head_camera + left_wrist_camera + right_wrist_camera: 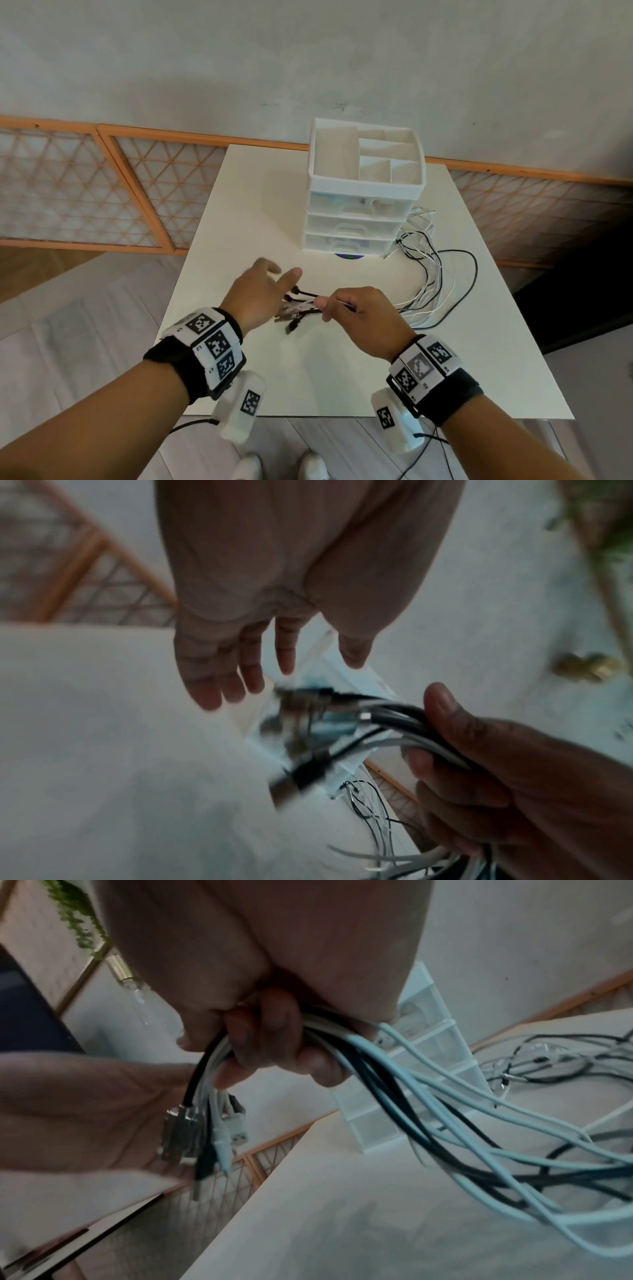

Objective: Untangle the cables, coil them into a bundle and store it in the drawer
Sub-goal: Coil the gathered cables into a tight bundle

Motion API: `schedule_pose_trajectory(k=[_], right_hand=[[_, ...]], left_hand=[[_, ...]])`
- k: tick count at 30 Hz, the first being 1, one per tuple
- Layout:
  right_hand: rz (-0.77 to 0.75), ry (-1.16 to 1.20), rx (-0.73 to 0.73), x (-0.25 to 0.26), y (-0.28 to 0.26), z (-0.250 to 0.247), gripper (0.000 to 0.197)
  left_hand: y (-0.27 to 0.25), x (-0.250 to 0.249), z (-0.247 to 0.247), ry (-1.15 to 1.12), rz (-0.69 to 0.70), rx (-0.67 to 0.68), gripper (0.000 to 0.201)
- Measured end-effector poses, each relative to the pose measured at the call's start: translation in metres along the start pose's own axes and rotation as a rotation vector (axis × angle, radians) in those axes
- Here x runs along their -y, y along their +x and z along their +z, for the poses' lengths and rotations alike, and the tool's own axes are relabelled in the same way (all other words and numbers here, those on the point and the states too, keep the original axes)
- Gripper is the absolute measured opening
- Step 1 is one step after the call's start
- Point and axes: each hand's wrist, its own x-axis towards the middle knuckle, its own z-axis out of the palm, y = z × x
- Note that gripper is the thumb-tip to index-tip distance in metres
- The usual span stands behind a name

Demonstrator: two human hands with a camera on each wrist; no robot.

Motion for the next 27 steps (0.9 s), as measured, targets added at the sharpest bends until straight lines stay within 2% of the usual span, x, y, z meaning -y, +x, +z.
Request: schedule_pose_trajectory(k=[2, 3, 5, 7, 9, 11, 12, 13, 15, 17, 19, 21, 24, 27], right_hand=[[-0.023, -0.041, 0.031, 0.006, 0.001, -0.002, 0.038], [-0.044, -0.061, 0.051, 0.009, 0.002, -0.003, 0.036], [-0.107, -0.090, 0.091, 0.020, 0.005, -0.007, 0.028], [-0.195, -0.066, 0.110, 0.027, 0.008, -0.012, 0.018], [-0.249, -0.049, 0.077, 0.030, 0.010, -0.017, 0.024], [-0.262, -0.003, 0.018, 0.030, 0.007, -0.018, 0.015], [-0.255, 0.044, -0.008, 0.029, 0.005, -0.018, 0.006], [-0.231, 0.099, -0.032, 0.026, 0.005, -0.018, 0.007], [-0.136, 0.184, -0.073, 0.018, 0.004, -0.026, 0.021], [-0.099, 0.203, -0.068, 0.011, 0.002, -0.035, 0.025], [-0.166, 0.154, -0.044, 0.011, -0.003, -0.037, 0.027], [-0.217, 0.094, -0.076, 0.014, -0.006, -0.034, 0.030], [-0.248, -0.038, -0.084, 0.009, -0.003, -0.032, 0.033], [-0.115, -0.118, -0.012, -0.004, -0.003, -0.041, 0.049]], left_hand=[[-0.002, -0.017, -0.006, 0.061, 0.225, -0.113, 0.042], [-0.003, -0.026, -0.006, 0.016, 0.314, -0.079, 0.038], [-0.009, -0.041, 0.002, -0.037, 0.391, 0.098, 0.038], [-0.016, -0.049, 0.011, 0.022, 0.372, 0.201, 0.058], [-0.020, -0.054, 0.016, 0.101, 0.316, 0.204, 0.076], [-0.019, -0.058, 0.015, 0.155, 0.293, 0.201, 0.081], [-0.018, -0.060, 0.013, 0.179, 0.296, 0.196, 0.081], [-0.015, -0.059, 0.009, 0.201, 0.294, 0.182, 0.080], [-0.009, -0.059, -0.002, 0.250, 0.273, 0.159, 0.076], [-0.007, -0.056, -0.011, 0.288, 0.243, 0.210, 0.076], [-0.006, -0.050, -0.014, 0.271, 0.227, 0.300, 0.072], [-0.007, -0.048, -0.014, 0.214, 0.199, 0.323, 0.062], [-0.005, -0.052, -0.016, 0.112, 0.188, 0.245, 0.055], [-0.003, -0.057, -0.024, -0.117, 0.166, 0.185, 0.053]])
